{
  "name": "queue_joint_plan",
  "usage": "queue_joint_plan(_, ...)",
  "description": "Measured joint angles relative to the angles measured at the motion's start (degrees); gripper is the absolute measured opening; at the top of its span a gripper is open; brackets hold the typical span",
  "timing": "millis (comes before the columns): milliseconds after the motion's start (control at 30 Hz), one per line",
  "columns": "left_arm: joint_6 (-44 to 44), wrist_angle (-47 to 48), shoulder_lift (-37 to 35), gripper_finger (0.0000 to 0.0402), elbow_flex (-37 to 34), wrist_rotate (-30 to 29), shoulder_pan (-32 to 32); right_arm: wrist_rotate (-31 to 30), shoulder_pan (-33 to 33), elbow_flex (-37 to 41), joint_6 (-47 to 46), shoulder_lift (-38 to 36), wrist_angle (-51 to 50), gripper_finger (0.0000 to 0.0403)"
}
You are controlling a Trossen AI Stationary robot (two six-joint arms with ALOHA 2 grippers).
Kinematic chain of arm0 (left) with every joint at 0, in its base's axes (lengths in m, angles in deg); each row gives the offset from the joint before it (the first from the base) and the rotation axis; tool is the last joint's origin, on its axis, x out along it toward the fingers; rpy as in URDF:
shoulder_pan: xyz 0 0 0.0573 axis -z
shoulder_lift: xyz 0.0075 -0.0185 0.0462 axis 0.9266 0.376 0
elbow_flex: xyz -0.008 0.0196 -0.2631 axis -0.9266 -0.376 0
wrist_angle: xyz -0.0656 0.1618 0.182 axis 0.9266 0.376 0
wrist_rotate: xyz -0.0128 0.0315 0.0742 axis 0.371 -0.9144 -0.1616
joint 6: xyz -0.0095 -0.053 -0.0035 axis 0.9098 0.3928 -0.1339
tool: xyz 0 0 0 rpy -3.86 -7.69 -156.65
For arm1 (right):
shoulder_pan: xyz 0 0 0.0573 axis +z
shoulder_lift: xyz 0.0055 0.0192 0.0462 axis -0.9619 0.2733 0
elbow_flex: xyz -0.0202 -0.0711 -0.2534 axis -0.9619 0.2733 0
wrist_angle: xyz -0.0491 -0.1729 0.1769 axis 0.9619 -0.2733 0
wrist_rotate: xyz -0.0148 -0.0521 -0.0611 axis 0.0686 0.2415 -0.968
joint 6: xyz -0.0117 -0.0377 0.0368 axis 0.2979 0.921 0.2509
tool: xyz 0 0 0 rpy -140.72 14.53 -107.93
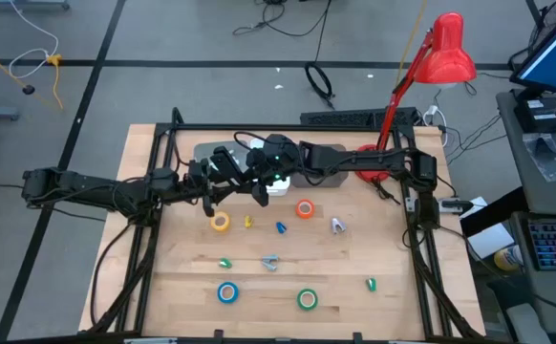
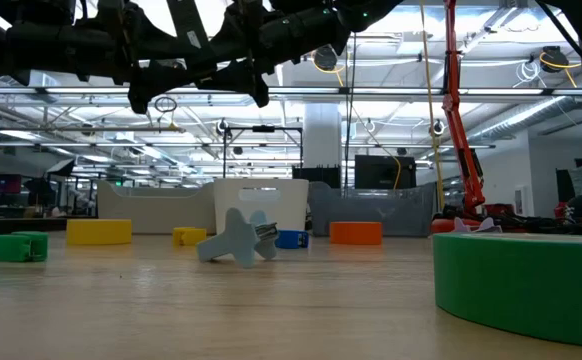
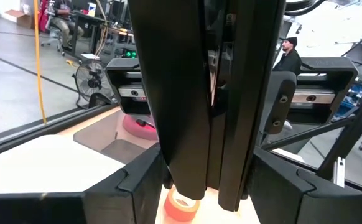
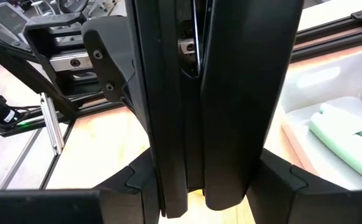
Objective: Pick and place Stapler, Stapler remover, tape
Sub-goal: Put the black stapler into the gray bin
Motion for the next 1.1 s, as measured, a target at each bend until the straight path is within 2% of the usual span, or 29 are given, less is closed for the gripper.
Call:
queue_joint_plan(167, 2.9, 0.0, 0.0, 0.0207, 0.0, -0.4, 0.0, 1.3, -0.2, 0.0, -0.2, 0.1, 0.0, 0.0166)
queue_joint_plan(433, 0.9, -0.1, 0.0, 0.0207, 0.0, -0.5, 0.0, 2.5, -0.2, 0.0, 0.2, 0.1, 0.1, 0.0166)
queue_joint_plan(733, 3.2, -0.1, 0.0, 0.0211, 0.0, -0.5, 0.0, 3.0, -0.2, 0.0, 0.0, 0.1, 0.0, 0.0166)
queue_joint_plan(867, 3.2, -0.1, 0.0, 0.0238, 0.1, -1.2, 0.0, 3.1, -0.2, -0.1, 0.1, 0.1, 0.0, 0.0166)
queue_joint_plan(1100, 3.0, -0.1, 0.0, 0.0315, 0.1, -1.4, -1.0, 3.2, -0.2, -0.1, 0.1, 0.2, 0.0, 0.0166)
